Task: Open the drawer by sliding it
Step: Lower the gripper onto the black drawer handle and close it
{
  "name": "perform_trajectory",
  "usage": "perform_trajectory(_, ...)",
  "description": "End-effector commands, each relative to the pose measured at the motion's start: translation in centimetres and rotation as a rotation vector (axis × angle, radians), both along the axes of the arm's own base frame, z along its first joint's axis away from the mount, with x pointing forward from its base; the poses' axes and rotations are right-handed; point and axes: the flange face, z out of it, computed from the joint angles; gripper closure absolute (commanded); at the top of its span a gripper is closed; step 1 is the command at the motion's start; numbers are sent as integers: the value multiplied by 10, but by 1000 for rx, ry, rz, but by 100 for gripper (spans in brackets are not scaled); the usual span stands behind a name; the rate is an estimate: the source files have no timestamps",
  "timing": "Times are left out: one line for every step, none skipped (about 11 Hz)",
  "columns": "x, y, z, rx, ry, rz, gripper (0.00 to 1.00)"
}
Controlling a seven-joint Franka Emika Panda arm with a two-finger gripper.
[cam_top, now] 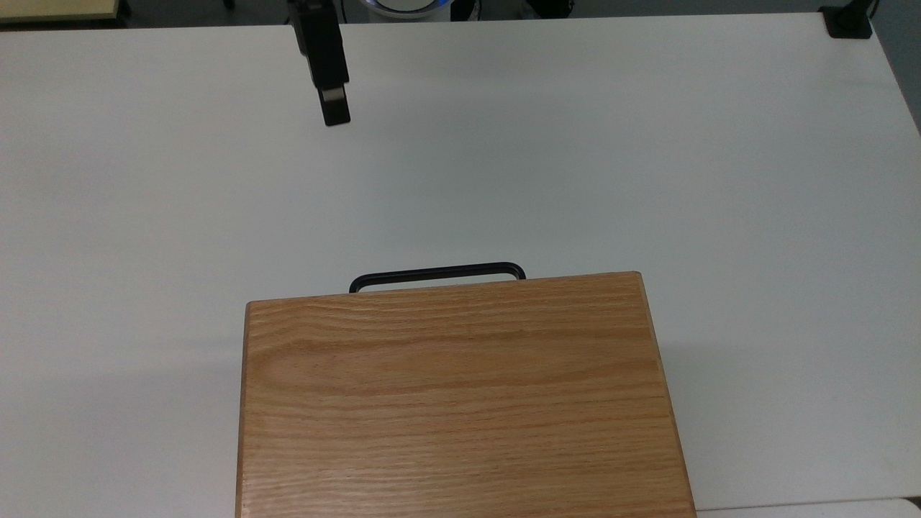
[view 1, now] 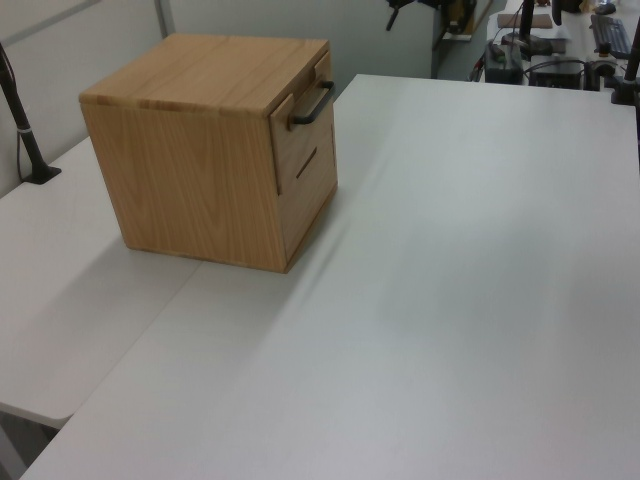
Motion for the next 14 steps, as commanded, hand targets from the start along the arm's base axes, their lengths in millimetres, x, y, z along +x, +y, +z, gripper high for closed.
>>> perform_trajectory(31,6,-7,132,-115,-72,24)
perform_trajectory(43,3,-23,144,-119,-86,30)
perform_trajectory(51,4,-33,183,-132,-99,32)
perform_trajectory(58,4,-39,214,-163,-111,32)
perform_trajectory(64,9,-51,219,-159,-109,32)
perform_trajectory(69,12,-60,220,-153,-105,33)
perform_trajectory(70,21,-64,218,-150,-88,33)
perform_trajectory(74,25,-73,220,-143,-84,33)
perform_trajectory(76,28,-71,223,-155,-84,33)
perform_trajectory(80,31,-77,227,-155,-87,35)
perform_trajectory(83,41,-81,237,-166,-78,37)
perform_trajectory(88,40,-87,239,-171,-83,38)
perform_trajectory(93,41,-89,241,-186,-86,40)
perform_trajectory(95,43,-92,244,-191,-87,41)
